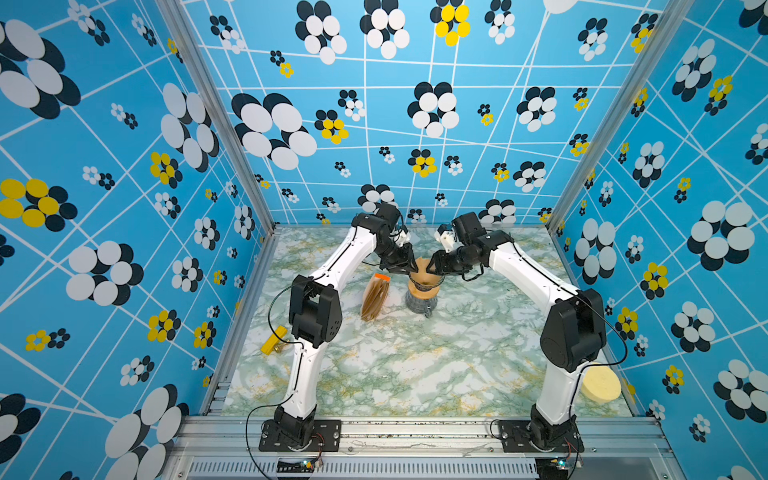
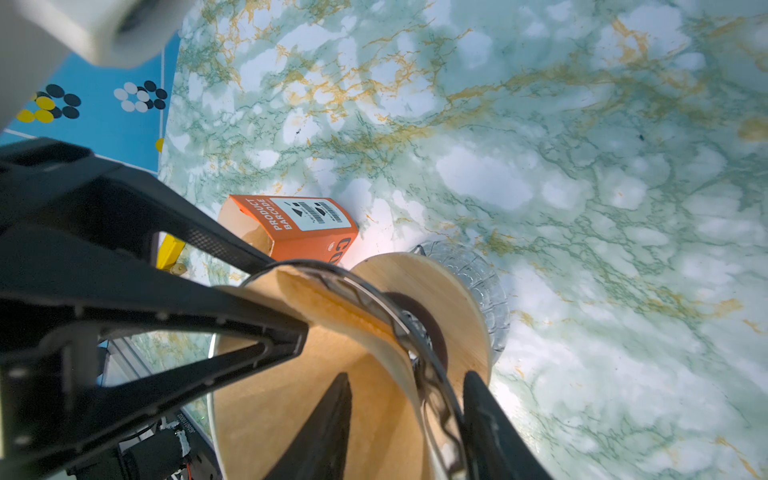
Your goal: Place the coffee filter in the dripper
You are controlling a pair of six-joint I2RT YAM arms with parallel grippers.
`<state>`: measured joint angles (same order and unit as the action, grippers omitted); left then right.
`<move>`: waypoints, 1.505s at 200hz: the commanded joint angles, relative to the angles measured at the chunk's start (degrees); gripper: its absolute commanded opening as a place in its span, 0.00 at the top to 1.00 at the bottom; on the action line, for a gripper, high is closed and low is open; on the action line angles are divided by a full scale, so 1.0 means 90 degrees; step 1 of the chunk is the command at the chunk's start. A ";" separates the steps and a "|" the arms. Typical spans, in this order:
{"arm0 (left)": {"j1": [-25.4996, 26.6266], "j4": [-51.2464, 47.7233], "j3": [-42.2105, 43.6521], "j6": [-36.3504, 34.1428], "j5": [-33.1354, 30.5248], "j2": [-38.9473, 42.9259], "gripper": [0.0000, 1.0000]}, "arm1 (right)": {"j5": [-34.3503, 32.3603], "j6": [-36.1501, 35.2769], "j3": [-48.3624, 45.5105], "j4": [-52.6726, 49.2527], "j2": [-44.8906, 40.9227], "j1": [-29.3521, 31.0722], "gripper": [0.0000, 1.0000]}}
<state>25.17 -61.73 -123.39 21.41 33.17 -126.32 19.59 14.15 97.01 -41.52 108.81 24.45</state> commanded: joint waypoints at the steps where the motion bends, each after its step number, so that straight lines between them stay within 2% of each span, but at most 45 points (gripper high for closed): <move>1: -0.0059 -0.0153 -0.0171 -0.0075 0.0099 0.0114 0.61 | -0.0194 -0.0138 -0.0052 -0.0026 -0.0208 -0.0040 0.54; 22: -0.0100 -0.0099 -0.0225 -0.0090 0.0086 0.0314 0.58 | -0.0195 -0.0151 -0.0079 0.0085 -0.0397 -0.0036 0.50; 24: -0.0106 -0.0090 -0.0225 -0.0093 0.0085 0.0339 0.54 | -0.0195 -0.0153 -0.0092 0.0109 -0.0420 -0.0034 0.49; 39: -0.0154 -0.0046 -0.0225 -0.0087 0.0062 0.0527 0.44 | -0.0248 -0.0170 -0.0125 0.0162 -0.0573 -0.0041 0.47; 50: -0.0179 -0.0067 -0.0225 -0.0106 0.0005 0.0677 0.32 | -0.0263 -0.0203 -0.0152 0.0163 -0.0689 -0.0041 0.45; 87: -0.0300 -0.0071 -0.0012 -0.0203 -0.0160 0.1279 0.00 | -0.0369 -0.0258 -0.0427 0.0259 -0.1203 -0.0036 0.40; 130: -0.0469 0.0388 0.0771 -0.0201 -0.0092 0.2210 0.01 | -0.0476 -0.0283 -0.0942 0.0404 -0.1869 -0.0041 0.35; 155: -0.0568 0.1019 0.1742 -0.0387 -0.0108 0.3068 0.01 | -0.0575 -0.0311 -0.1390 0.0602 -0.2377 -0.0047 0.32; 175: -0.0667 0.1923 0.2928 -0.0457 -0.0479 0.3944 0.01 | -0.0908 -0.0351 -0.1869 0.0869 -0.2855 -0.0049 0.24; 186: -0.0808 0.2525 0.3680 -0.0374 -0.0533 0.4451 0.01 | -0.1067 -0.0370 -0.2149 0.1019 -0.3104 -0.0041 0.15; 212: -0.1313 0.3744 0.5306 -0.0102 -0.0631 0.5547 0.01 | -0.1405 -0.0370 -0.2793 0.1376 -0.3632 -0.0046 0.01; 229: -0.1677 0.4336 0.6186 0.0068 -0.0769 0.6133 0.01 | -0.1719 -0.0338 -0.3279 0.1761 -0.3974 -0.0039 0.01; 254: -0.2192 0.4802 0.7217 0.0112 -0.1223 0.6704 0.01 | -0.2619 -0.0223 -0.4099 0.2432 -0.4474 -0.0056 0.01; 273: -0.2393 0.5228 0.7876 -0.0334 -0.1550 0.7036 0.01 | -0.3120 -0.0297 -0.4500 0.2733 -0.4677 -0.0051 0.01; 301: -0.2494 0.5577 0.8534 -0.0551 -0.2627 0.7366 0.01 | -0.3740 -0.0385 -0.4931 0.2942 -0.4828 -0.0050 0.01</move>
<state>3.44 -17.78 -50.11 19.55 18.92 -62.54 -5.96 11.35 55.40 -20.01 66.94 24.23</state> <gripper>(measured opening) 0.991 0.994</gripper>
